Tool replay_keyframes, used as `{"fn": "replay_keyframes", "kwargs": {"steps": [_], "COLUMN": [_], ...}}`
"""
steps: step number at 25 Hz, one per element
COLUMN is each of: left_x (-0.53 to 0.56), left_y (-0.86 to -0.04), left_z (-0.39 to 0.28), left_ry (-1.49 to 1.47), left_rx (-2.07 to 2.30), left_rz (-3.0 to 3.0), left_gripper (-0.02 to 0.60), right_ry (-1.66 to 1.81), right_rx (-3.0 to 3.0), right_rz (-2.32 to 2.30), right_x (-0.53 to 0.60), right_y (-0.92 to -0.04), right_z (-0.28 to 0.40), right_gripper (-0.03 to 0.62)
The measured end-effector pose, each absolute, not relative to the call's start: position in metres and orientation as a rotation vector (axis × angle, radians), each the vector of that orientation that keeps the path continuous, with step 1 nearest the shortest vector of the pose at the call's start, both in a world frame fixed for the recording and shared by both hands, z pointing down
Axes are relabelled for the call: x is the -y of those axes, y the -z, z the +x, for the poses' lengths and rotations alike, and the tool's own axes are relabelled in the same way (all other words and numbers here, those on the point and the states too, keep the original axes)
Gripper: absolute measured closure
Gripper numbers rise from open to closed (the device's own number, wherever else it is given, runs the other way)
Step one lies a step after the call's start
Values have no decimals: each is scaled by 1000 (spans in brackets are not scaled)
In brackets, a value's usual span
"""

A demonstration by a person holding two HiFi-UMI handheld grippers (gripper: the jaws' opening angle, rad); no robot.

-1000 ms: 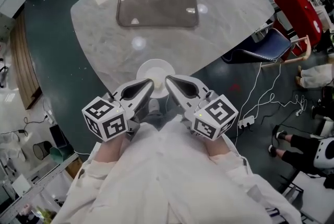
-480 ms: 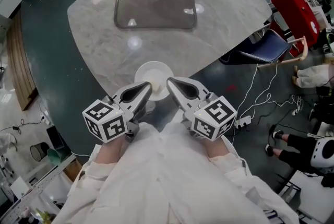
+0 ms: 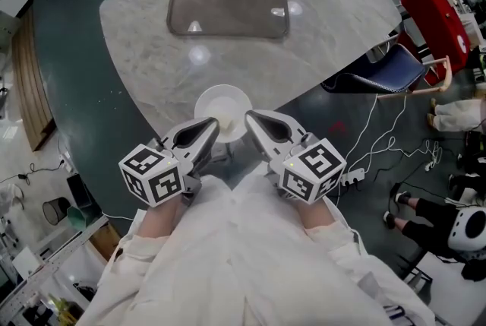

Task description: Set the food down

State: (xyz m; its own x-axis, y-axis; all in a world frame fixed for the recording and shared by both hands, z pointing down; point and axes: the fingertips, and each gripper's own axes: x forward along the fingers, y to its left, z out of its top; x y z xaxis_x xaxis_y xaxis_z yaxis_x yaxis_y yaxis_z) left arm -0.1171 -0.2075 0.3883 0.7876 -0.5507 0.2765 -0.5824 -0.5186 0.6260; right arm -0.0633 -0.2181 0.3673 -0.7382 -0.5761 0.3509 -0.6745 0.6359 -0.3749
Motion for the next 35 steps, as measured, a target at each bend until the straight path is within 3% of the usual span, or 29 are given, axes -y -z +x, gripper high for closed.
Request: {"fn": "replay_keyframes", "kwargs": {"steps": [35], "left_x": [203], "left_y": [-456], "left_z": [-145], "left_ry": [-127], "left_rx": [1066], "left_rz": [1930], "left_gripper": [555], "right_ry": [-1011], "right_rx": [2427], "right_rz": [925], "right_x": [213], "right_y": [-445], "right_z": [-51], "right_gripper": [592]}}
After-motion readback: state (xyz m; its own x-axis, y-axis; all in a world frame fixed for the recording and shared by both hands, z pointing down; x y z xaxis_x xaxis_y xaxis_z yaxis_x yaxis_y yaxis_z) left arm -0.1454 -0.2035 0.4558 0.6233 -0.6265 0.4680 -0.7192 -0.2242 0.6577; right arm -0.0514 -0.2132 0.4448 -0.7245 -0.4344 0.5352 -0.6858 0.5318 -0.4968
